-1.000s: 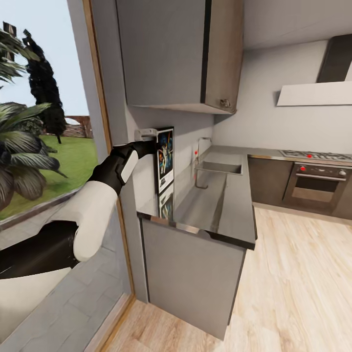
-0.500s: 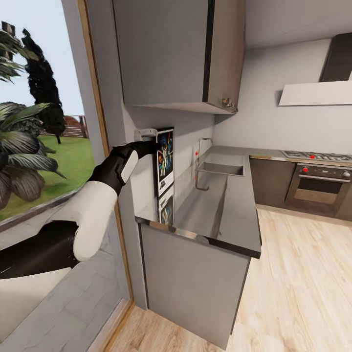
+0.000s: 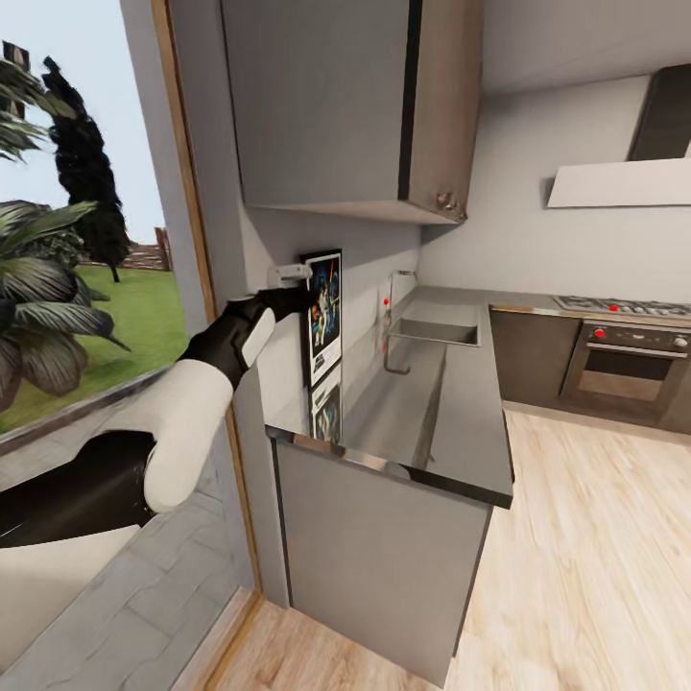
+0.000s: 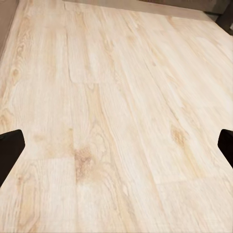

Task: Pick up the poster from the kitchen countertop and hang it on one of the wall nails in the kitchen.

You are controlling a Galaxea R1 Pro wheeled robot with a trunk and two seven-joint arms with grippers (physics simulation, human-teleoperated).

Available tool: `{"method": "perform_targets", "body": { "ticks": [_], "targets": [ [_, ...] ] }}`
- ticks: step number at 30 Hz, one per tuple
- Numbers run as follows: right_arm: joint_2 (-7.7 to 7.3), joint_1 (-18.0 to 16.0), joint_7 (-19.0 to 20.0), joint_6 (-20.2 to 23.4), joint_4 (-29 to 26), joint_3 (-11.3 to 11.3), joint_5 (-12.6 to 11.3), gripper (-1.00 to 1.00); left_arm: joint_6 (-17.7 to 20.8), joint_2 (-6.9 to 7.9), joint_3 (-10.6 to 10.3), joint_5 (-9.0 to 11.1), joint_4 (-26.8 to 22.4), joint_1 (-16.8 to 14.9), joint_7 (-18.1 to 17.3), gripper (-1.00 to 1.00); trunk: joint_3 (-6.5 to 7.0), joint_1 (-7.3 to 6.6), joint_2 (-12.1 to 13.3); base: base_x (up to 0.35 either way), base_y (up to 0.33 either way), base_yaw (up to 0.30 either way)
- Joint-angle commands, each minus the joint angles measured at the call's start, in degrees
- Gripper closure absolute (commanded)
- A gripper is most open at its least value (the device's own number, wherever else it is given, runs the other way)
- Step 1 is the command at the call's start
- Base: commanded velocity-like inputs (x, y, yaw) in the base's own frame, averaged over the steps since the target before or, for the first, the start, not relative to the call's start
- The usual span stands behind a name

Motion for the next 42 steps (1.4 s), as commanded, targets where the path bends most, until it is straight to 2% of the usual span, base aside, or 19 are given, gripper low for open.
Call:
{"method": "perform_targets", "body": {
  "ticks": [1, 6, 20, 42],
  "targets": [
    [0.0, -0.04, -0.17, -0.17, 0.04, -0.05, 0.17, -1.0, -0.03, -0.04, 0.28, 0.14, 0.16, -0.03, -0.22, -1.0, -0.06, 0.01, -0.03, 0.133, 0.0, 0.0],
    [-0.01, -0.01, -0.17, -0.17, 0.03, -0.05, 0.16, -1.0, -1.21, -0.04, 0.27, 0.12, 0.93, -0.03, -0.22, -1.0, -0.06, 0.01, -0.03, 0.19, 0.0, 0.0],
    [-0.01, -0.03, -0.17, -0.17, 0.04, -0.06, 0.17, -1.0, -1.45, -0.04, 0.31, 0.1, 1.22, -0.03, -0.23, -1.0, -0.06, 0.01, -0.03, 0.12, 0.0, 0.0],
    [-0.01, -0.03, -0.19, -0.17, 0.04, -0.06, 0.17, -1.0, -1.45, -0.04, 0.35, 0.06, 1.26, -0.03, -0.22, -1.0, -0.06, 0.01, -0.03, 0.019, -0.048, 0.0]
  ]
}}
